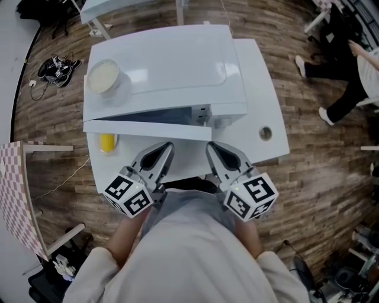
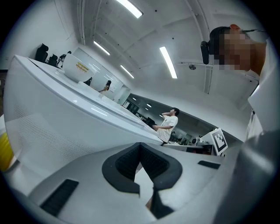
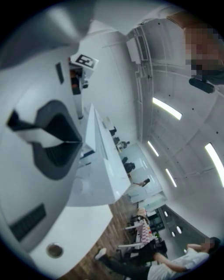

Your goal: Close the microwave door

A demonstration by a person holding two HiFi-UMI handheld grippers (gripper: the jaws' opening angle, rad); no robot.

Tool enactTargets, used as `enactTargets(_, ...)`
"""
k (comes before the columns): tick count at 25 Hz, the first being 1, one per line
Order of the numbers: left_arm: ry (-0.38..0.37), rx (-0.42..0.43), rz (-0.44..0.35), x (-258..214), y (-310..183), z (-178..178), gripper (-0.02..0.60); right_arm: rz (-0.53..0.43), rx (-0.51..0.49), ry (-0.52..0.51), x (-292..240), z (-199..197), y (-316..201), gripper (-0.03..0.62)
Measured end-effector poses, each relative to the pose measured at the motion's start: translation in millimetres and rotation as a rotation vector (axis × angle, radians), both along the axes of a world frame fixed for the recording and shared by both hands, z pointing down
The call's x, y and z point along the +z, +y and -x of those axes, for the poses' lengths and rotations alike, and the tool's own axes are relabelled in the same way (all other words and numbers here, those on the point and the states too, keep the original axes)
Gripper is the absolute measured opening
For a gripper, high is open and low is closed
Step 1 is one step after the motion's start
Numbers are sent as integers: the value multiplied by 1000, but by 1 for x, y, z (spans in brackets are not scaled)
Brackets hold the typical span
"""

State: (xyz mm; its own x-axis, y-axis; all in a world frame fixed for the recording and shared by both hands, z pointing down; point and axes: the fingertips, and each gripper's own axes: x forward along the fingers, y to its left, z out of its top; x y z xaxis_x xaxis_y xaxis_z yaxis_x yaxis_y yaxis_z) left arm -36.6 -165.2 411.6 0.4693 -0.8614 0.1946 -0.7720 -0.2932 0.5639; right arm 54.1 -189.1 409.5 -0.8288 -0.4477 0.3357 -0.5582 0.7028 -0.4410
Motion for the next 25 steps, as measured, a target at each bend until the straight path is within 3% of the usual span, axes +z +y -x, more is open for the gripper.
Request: enactTargets(25, 11, -24, 3, -4, -19, 9, 14, -15, 6, -3, -1, 17, -22, 23)
